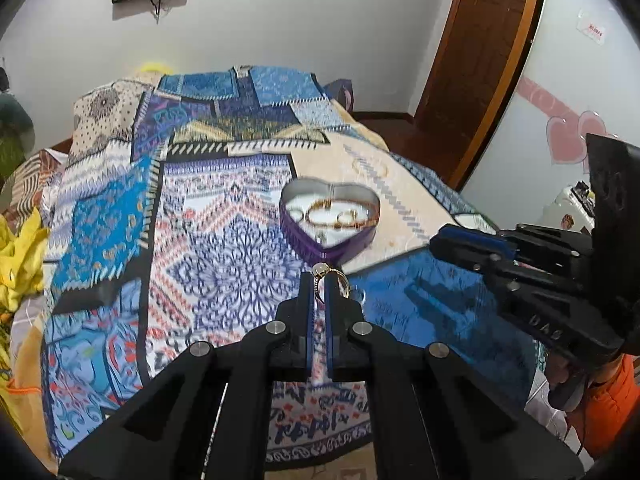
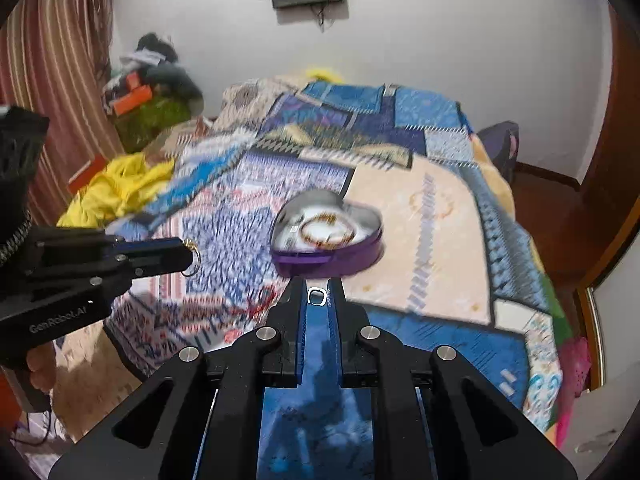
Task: Organize jewelry
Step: 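Carry both held rings over the heart tin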
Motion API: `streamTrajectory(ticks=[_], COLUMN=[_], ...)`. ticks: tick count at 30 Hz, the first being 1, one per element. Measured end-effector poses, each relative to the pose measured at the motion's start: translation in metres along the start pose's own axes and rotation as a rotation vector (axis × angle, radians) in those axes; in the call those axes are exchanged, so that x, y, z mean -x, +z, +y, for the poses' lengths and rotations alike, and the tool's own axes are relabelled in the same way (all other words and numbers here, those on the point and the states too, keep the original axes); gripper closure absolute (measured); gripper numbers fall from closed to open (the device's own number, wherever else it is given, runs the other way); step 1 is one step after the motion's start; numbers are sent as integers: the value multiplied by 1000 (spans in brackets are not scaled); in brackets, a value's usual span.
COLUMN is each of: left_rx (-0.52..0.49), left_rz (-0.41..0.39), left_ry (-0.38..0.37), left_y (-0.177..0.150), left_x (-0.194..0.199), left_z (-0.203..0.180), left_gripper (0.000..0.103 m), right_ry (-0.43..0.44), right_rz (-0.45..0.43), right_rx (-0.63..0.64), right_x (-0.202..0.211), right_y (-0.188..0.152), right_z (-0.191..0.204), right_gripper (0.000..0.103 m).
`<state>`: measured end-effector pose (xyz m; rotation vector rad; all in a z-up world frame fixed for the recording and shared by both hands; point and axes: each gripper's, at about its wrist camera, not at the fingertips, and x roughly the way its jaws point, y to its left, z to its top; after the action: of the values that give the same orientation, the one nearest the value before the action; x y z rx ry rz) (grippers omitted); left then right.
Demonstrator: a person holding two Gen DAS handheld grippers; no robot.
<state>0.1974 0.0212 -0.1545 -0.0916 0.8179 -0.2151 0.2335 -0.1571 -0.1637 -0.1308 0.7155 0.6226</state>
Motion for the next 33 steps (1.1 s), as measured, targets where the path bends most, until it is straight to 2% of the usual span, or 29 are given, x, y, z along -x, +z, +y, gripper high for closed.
streamTrajectory(ticks=[8,13,15,19,24,28,33], left_rx=[2,-5,1,34,28,11,-5], left_rz=[-61,-69,-42,78,186,238,242], left_ry=[0,10,9,-3,16,16,31], left_y=[24,33,33,29,15,8,7], left_x=[5,0,-7,-34,-68,-86,-98], left_z=[1,3,9,23,31,31,31], left_gripper=[101,101,101,79,78,78,78], right_ry=[-2,5,9,19,21,24,32], right_rz=[-76,-102,-105,-95,-72,-54,-43], right_rx=[-25,-33,-35,-42,-49,-56,-61], right_x=[12,12,11,5,-4,-12,-16], right_y=[21,28,28,25,21,19,17], right_z=[-10,-14,-15,-18,-22,-26,-29], right_gripper=[94,94,94,94,94,94,94])
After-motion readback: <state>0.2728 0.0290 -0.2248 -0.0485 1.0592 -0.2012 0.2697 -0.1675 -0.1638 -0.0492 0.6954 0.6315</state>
